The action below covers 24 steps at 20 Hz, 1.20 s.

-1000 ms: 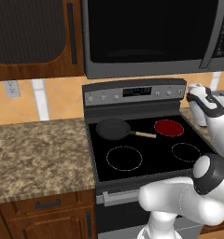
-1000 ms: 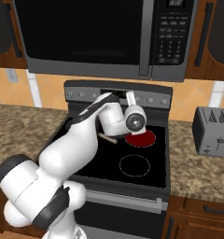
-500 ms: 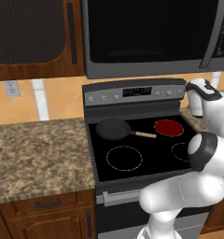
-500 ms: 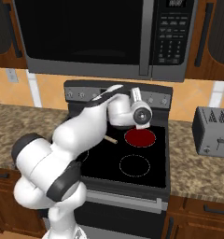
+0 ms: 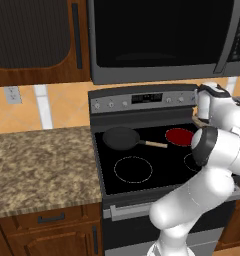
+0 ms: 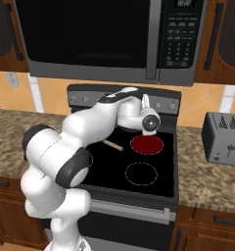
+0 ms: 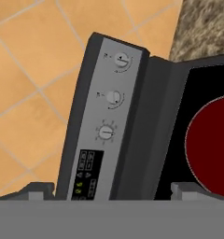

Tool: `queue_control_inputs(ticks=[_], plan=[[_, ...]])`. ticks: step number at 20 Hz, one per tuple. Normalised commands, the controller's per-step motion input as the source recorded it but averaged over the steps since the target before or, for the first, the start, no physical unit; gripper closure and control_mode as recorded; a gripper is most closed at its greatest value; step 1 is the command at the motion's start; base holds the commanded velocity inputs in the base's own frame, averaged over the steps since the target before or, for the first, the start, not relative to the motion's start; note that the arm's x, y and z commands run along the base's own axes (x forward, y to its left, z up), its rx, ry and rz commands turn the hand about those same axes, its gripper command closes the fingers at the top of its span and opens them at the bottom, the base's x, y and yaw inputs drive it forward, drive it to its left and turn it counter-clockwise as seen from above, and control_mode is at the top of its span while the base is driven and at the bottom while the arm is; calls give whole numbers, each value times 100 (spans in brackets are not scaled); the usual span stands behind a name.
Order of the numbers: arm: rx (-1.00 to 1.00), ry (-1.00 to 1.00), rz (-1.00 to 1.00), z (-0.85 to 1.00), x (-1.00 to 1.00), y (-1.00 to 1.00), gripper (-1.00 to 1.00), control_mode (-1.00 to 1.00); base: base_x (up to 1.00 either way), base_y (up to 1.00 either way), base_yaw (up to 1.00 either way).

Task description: Turn off the rear right burner of the stove.

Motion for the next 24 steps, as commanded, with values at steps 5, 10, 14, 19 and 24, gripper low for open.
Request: queue_control_inputs(ticks=[5, 10, 14, 19, 24], plan=[[1, 0, 4, -8, 38, -16, -100, -100, 0, 0, 0], [0, 0, 3, -9, 34, -27, -100, -100, 0, 0, 0], [0, 0, 1, -15, 39, -5, -100, -100, 0, 0, 0], [0, 0, 0, -22, 54, 0, -100, -100, 0, 0, 0], [0, 0, 0, -21, 44, 0, -100, -100, 0, 0, 0]])
